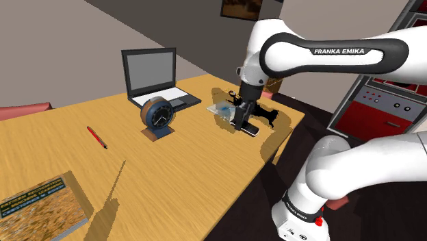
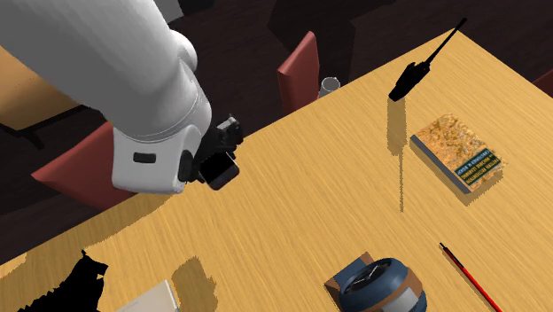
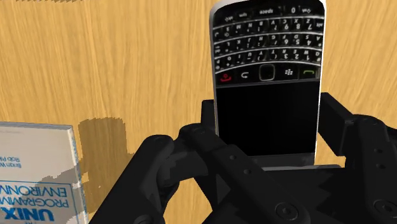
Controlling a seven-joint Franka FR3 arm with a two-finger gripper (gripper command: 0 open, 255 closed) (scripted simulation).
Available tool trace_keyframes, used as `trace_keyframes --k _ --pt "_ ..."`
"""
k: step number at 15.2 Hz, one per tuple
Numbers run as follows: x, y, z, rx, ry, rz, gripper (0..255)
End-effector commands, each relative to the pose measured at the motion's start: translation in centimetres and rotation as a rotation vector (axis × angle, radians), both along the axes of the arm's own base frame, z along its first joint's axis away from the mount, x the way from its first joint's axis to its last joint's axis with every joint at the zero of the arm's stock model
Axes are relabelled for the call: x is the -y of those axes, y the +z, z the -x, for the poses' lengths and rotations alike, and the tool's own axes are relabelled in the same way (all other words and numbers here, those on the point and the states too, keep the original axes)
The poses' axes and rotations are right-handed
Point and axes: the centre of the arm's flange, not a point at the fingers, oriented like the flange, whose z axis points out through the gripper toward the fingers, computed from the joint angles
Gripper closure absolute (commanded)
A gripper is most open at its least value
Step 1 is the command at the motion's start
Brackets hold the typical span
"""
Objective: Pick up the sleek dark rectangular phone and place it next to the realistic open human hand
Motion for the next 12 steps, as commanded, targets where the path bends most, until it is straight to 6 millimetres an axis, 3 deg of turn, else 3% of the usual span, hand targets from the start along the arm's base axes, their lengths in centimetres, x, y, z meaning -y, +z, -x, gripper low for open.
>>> trace_keyframes --k 1,12 --pt "2.3 -0.2 1.1 0.0 0.002 0.0 255" --pt "16.1 -0.2 5.8 0.0 0.002 0.0 255"
